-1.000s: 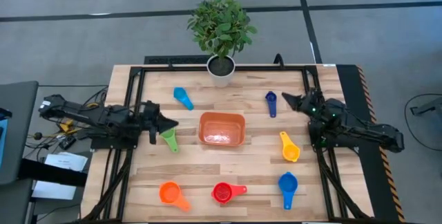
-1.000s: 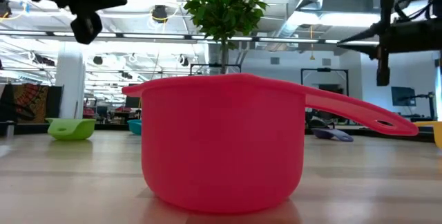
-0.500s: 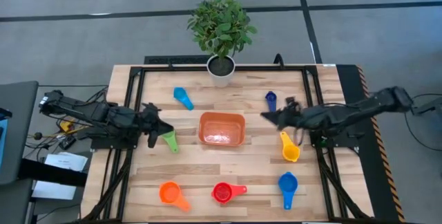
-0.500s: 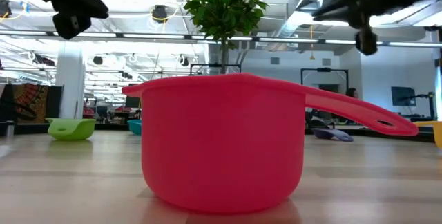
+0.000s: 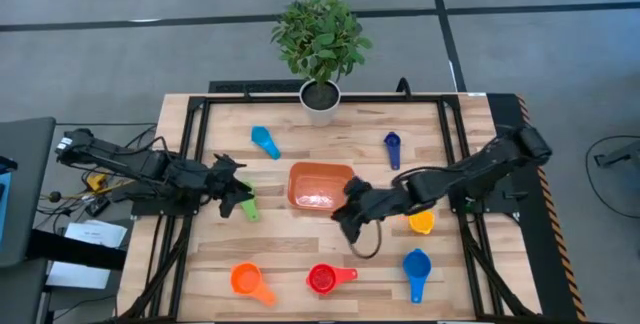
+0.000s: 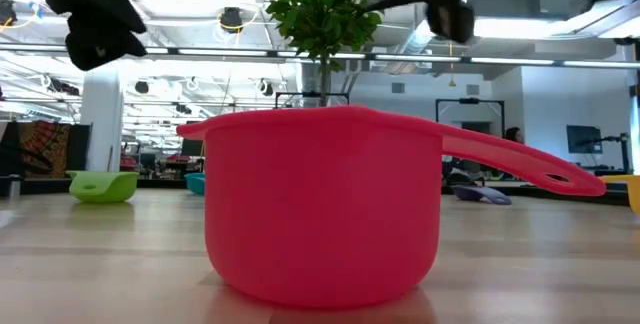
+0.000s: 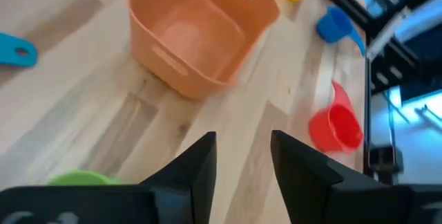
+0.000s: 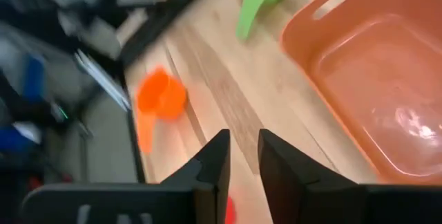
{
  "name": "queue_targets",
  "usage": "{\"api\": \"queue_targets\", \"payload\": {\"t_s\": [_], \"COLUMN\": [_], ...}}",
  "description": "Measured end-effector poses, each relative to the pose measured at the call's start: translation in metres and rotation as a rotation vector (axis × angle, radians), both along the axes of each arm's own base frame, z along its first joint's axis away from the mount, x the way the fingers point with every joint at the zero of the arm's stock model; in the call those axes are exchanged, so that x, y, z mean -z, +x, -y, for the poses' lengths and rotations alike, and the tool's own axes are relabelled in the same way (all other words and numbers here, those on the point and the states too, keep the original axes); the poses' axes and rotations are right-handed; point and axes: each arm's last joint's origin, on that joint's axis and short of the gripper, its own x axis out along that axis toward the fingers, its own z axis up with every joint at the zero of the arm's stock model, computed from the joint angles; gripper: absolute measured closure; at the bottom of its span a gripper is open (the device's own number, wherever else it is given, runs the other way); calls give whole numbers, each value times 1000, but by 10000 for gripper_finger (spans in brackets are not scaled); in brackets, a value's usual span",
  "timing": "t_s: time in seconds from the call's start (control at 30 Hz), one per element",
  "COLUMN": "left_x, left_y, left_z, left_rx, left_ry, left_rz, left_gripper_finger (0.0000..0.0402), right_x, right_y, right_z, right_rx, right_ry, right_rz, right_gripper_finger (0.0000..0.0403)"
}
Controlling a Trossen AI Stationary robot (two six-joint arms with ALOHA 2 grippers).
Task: Nest measuring cups in basket
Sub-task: Stack the red measuring cup on top of the orange measuring cup
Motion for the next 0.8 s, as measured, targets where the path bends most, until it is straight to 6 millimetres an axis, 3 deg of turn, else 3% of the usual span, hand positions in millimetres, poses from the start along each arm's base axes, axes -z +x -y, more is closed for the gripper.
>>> {"api": "queue_targets", "payload": {"t_s": [0.17, 0.43, 0.7, 0.8], "left_x": [-4, -15, -14, -16], "left_y": [16, 33, 21, 13], "left_z": [3, 24, 57, 66], "left_rx": [-75, 10, 87, 110], "left_ry": [-49, -152, -262, -287], "left_rz": [89, 250, 232, 218], "left_gripper_finger": [274, 274, 274, 274], "right_x": [-13, -19, -14, -6], "right_y": [28, 54, 84, 97], "right_z": [-21, -53, -64, -62], "right_rx": [-178, -307, -276, -199], "right_ry": [-107, -195, -140, -39], "right_rz": [-128, -147, -3, 32], "right_gripper_finger": [273, 253, 246, 245]}}
